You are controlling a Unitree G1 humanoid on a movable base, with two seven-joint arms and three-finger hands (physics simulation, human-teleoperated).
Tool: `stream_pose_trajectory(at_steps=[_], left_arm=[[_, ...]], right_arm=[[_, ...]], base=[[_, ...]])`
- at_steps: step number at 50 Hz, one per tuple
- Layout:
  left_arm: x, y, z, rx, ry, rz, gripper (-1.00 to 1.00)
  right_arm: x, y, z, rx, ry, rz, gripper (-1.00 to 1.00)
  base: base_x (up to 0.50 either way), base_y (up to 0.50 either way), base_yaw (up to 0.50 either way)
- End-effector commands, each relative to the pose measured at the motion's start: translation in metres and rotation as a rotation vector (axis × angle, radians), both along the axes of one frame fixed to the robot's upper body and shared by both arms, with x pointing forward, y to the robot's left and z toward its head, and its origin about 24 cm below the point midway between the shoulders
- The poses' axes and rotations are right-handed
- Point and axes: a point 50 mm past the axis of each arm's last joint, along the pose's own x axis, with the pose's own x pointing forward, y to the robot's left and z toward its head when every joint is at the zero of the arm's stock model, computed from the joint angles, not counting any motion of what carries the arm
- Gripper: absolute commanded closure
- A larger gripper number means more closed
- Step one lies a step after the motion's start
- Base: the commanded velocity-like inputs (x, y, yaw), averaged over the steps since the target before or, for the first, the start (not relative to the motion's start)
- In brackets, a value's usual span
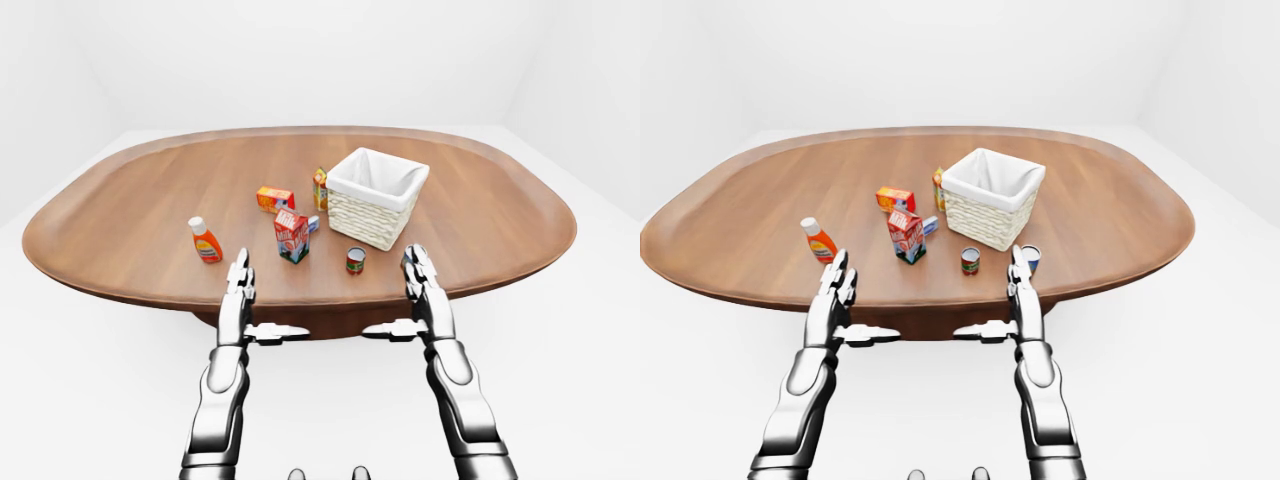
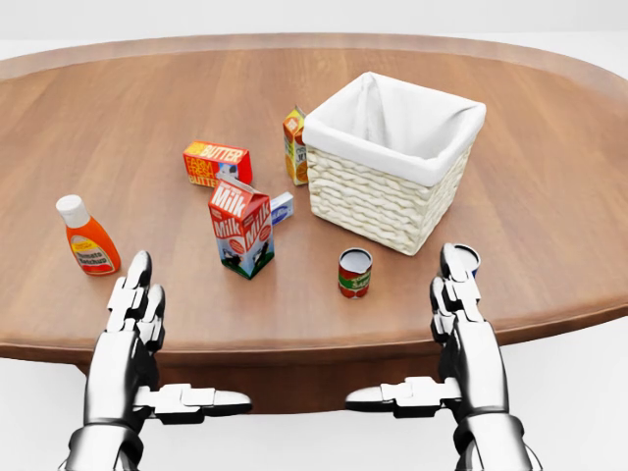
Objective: Pick up the tomato sauce, and put it in the basket.
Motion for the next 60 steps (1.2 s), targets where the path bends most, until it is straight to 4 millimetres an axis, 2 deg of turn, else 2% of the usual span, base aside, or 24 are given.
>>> stream_pose_trajectory(at_steps=[1, 8, 14, 16, 17, 21, 27, 38, 39, 45, 50, 55, 60], left_arm=[[0.000, 0.007, 0.003, -0.002, -0.005, 0.001, -1.00], [-0.001, 0.007, 0.006, -0.006, -0.012, 0.000, -1.00], [-0.003, 0.007, 0.019, -0.012, -0.033, -0.007, -1.00], [-0.004, 0.007, 0.027, -0.012, -0.065, -0.008, -1.00], [-0.004, 0.007, 0.032, -0.014, -0.088, -0.009, -1.00], [-0.006, 0.009, 0.046, -0.016, -0.147, -0.008, -1.00], [-0.006, 0.010, 0.055, -0.008, -0.185, -0.007, -1.00], [-0.012, 0.013, 0.085, -0.004, -0.319, -0.007, -1.00], [-0.012, 0.013, 0.087, -0.003, -0.327, -0.008, -1.00], [-0.012, 0.013, 0.087, -0.002, -0.324, -0.008, -1.00], [-0.013, 0.012, 0.086, 0.000, -0.323, -0.010, -1.00], [-0.011, 0.011, 0.082, 0.000, -0.303, -0.014, -1.00], [-0.011, 0.011, 0.081, 0.001, -0.299, -0.015, -1.00]], right_arm=[[-0.002, -0.005, 0.002, 0.007, -0.007, 0.011, -1.00], [-0.002, -0.006, 0.006, 0.012, -0.013, 0.007, -1.00], [-0.003, -0.007, 0.016, 0.020, -0.028, 0.008, -1.00], [-0.003, -0.007, 0.024, 0.024, -0.053, 0.007, -1.00], [-0.005, -0.008, 0.035, 0.026, -0.100, 0.006, -1.00], [-0.005, -0.011, 0.048, 0.033, -0.155, -0.001, -1.00], [-0.007, -0.014, 0.061, 0.041, -0.214, -0.011, -1.00], [-0.009, -0.018, 0.080, 0.046, -0.296, -0.019, -1.00], [-0.011, -0.018, 0.087, 0.059, -0.328, -0.017, -1.00], [-0.013, -0.019, 0.097, 0.061, -0.374, -0.013, -1.00], [-0.014, -0.018, 0.095, 0.065, -0.367, -0.002, -1.00], [-0.018, -0.019, 0.102, 0.100, -0.400, 0.023, -1.00], [-0.013, -0.017, 0.091, 0.091, -0.349, 0.027, -1.00]], base=[[0.00, 0.00, 0.00], [0.00, 0.00, 0.00], [0.00, 0.00, 0.00], [0.00, 0.00, 0.00], [0.00, 0.00, 0.00], [0.00, 0.00, 0.00], [0.00, 0.00, 0.00], [0.00, 0.00, 0.00], [0.00, 0.00, 0.00], [0.00, 0.00, 0.00], [0.00, 0.00, 0.00], [0.32, 0.00, 0.00], [0.50, 0.00, 0.00]])
